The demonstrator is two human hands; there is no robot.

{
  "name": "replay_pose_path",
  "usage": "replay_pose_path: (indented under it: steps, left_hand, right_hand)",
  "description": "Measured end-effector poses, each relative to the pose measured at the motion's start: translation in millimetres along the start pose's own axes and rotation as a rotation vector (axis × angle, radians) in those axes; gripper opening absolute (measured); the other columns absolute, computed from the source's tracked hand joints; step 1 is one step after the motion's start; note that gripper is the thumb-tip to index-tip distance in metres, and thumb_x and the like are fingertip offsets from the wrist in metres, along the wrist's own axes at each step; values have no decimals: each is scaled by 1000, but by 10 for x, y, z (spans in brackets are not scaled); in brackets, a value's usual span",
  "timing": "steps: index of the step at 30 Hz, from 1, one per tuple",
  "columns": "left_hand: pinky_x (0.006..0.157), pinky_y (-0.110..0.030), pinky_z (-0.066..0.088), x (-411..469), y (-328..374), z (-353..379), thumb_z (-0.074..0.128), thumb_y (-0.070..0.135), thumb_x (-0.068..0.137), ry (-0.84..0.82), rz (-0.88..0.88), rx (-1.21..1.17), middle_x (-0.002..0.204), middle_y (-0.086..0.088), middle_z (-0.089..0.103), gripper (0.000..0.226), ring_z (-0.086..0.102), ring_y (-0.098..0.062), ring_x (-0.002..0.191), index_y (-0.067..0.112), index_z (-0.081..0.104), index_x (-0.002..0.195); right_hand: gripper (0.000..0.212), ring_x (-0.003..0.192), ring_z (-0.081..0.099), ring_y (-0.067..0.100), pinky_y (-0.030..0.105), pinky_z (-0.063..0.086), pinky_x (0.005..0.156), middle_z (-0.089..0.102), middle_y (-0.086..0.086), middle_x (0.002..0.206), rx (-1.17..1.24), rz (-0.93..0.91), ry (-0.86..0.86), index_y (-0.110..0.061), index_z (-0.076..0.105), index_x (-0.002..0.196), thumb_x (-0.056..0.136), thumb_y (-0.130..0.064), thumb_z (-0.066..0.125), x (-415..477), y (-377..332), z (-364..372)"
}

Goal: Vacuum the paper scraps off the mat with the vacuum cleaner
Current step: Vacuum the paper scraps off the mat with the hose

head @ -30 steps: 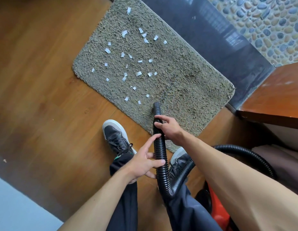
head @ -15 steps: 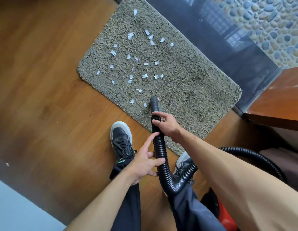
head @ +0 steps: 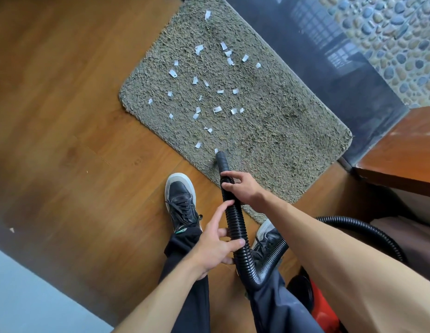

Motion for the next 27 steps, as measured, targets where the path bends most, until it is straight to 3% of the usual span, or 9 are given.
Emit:
replay_pose_path:
  steps: [4,8,13,22,27]
  left_hand:
    - [67,-40,56,-22,-16,-134,69,1,88,19,6,-42,108,-17,66,82,69,-18,81,66,39,129]
    - [72,-47,57,-25,1,-278,69,0,88,16,11,-54,105,-15,67,83,69,-21,85,66,39,129]
    - [73,-48,57,-49,14,-381,69,-1,88,6,7,-77,104,-15,67,83,69,-21,86,64,39,131]
    - [58,-33,56,-42,88,-571,66,-4,89,8,20,-111,95,-12,64,82,67,-15,78,62,39,130]
    - [73,-47,52,3,130,-665,66,-3,89,1,19,-83,97,-14,65,83,65,-23,85,64,41,130]
  right_hand:
    - [40,79,65,17,32,58,70,67,8,103,-62,-20,8,-22,61,131,93,-11,60,61,-69,139]
    - [41,76,64,13,26,53,65,64,-1,91,-85,-40,16,-22,61,132,92,-12,61,107,-152,239]
    - [41,90,67,23,38,58,85,68,11,108,-95,-64,9,-21,61,131,92,-11,61,149,-204,345]
    - [43,97,68,26,45,55,95,70,10,109,-167,-99,35,-27,64,127,85,-20,64,263,-376,512]
    - [41,96,68,27,47,55,94,70,9,106,-153,-106,81,-30,65,124,84,-22,63,271,-434,496]
Point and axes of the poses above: each hand's wrist, its own x-axis towards the middle knuckle, its own z-axis out of the palm, y = z × x, the point moved 7 cm from there along x, towards the middle knuckle
